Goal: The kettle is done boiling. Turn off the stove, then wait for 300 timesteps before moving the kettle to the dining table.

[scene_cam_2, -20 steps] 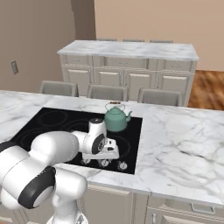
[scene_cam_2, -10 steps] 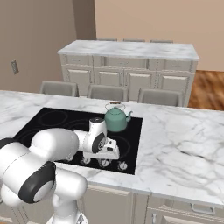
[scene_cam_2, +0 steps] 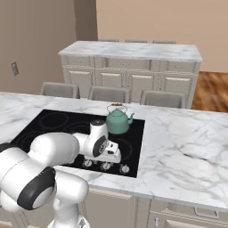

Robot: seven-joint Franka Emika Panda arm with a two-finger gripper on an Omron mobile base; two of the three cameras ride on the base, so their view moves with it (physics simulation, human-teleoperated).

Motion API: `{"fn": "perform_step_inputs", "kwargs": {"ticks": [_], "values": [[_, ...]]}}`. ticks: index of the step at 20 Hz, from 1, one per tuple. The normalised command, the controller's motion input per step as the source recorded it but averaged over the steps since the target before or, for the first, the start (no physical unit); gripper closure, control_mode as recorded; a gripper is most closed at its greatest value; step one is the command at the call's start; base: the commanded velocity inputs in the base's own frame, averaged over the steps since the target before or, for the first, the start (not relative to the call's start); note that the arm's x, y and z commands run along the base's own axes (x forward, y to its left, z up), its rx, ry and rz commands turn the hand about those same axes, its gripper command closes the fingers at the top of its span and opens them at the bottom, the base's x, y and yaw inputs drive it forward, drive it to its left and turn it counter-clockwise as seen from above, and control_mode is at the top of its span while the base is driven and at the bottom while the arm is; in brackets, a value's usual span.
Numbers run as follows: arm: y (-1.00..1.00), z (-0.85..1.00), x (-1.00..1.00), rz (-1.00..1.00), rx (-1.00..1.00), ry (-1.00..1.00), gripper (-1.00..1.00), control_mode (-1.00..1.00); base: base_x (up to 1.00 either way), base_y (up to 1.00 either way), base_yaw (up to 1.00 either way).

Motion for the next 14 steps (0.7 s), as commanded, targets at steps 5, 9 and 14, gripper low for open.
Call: {"fn": "perform_step_inputs", "kwargs": {"ticks": [5, 9, 14], "values": [[0.0, 0.54, 0.0, -0.13, -0.1, -0.07, -1.0, -1.0, 0.0, 0.0, 0.0], [-0.01, 0.58, 0.0, -0.1, -0.07, -0.07, -1.0, -1.0, 0.0, 0.0, 0.0], [-0.06, 0.56, 0.0, -0.09, -0.03, -0.05, -1.0, -1.0, 0.0, 0.0, 0.0]]}}
